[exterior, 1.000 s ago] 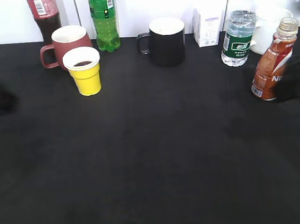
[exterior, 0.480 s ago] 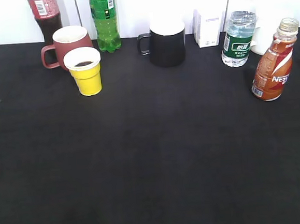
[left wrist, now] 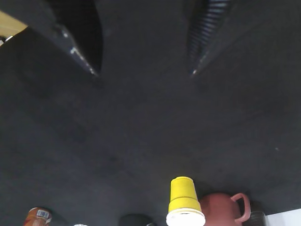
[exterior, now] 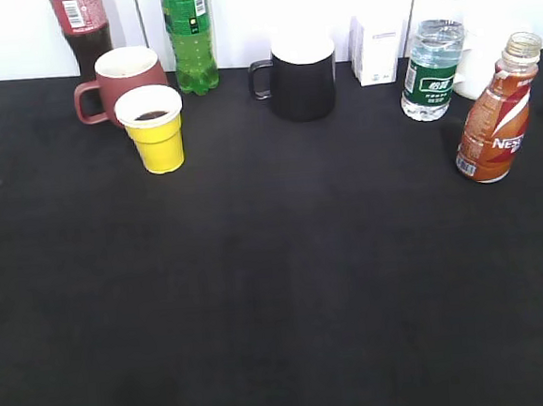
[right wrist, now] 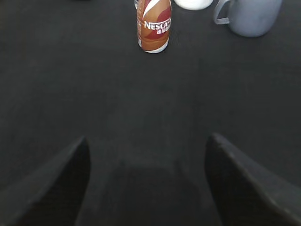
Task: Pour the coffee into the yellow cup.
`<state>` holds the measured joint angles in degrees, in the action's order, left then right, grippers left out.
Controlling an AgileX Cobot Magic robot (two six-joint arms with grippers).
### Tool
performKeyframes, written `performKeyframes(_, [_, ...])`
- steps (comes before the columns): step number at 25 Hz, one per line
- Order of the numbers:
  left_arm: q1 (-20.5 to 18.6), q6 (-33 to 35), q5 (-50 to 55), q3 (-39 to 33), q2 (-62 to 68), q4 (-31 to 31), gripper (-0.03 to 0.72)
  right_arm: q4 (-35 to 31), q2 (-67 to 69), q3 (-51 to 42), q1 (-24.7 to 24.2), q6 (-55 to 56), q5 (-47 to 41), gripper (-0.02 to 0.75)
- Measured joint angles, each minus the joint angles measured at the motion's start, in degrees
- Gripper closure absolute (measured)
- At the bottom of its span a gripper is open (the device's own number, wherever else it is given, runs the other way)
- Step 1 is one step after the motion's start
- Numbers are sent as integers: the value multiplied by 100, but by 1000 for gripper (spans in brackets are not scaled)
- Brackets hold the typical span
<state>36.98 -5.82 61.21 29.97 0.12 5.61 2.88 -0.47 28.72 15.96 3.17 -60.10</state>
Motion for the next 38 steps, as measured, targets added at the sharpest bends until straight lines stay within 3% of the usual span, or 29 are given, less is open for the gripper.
performKeyframes(4, [-175, 0, 0, 0, 0, 0, 253, 6, 0, 0, -14, 6, 13, 148])
performKeyframes(6, [-748, 0, 0, 0, 0, 0, 253, 6, 0, 0, -300, 6, 19, 148])
performKeyframes(10, [-2190, 0, 0, 0, -53, 0, 253, 12, 0, 0, -1415, 6, 30, 148])
performKeyframes(16, [-3590, 0, 0, 0, -53, -2, 253, 17, 0, 0, -1493, 6, 37, 148])
performKeyframes(38, [-3645, 0, 0, -11, -53, -2, 253, 22, 0, -1, -1493, 6, 44, 148])
